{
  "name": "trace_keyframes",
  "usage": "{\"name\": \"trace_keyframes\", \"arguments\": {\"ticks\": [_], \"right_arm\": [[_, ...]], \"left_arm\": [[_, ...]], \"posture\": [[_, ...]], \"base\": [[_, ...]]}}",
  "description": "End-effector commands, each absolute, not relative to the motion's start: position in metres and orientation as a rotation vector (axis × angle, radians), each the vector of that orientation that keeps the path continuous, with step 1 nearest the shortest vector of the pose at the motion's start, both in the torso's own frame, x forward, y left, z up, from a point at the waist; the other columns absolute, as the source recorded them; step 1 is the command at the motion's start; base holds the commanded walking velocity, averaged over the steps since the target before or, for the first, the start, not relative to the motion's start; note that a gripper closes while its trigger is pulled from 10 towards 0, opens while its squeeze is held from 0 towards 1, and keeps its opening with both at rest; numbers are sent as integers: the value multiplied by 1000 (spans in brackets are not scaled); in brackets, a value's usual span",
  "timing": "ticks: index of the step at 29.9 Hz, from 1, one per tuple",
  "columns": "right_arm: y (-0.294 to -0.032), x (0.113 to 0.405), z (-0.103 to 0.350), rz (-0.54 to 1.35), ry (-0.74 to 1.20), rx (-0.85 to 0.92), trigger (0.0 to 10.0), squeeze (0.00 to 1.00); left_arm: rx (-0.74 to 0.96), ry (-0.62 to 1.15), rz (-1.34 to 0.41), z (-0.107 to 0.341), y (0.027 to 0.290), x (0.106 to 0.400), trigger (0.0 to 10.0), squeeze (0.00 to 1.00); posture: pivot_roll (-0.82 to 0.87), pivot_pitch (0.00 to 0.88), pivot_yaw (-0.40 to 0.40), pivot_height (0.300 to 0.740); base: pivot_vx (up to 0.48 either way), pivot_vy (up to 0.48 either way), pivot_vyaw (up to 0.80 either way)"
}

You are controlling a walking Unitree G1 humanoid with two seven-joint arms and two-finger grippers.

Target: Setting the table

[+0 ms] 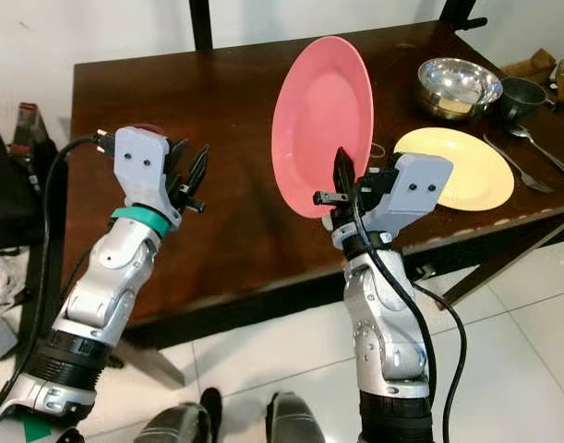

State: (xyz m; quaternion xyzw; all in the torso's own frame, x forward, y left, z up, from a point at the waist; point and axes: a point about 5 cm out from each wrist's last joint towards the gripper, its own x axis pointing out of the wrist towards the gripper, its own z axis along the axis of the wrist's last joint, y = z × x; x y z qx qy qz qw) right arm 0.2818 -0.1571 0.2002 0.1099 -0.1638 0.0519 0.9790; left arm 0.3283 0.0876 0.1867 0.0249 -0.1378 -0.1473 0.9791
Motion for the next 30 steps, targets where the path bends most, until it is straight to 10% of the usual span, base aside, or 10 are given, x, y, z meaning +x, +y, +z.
{"name": "trace_keyframes", "arguments": {"ticks": [1,30], "right_arm": [[-156,282,201,106,-338,222,10000,0],[-155,285,201,112,-334,215,10000,0]], "left_arm": [[62,-267,-285,183,91,329,10000,0],[55,-267,-284,183,90,328,10000,0]], "posture": [[-144,0,62,740],[-144,0,60,740]], "base": [[-390,0,0],[-381,0,453]]}}
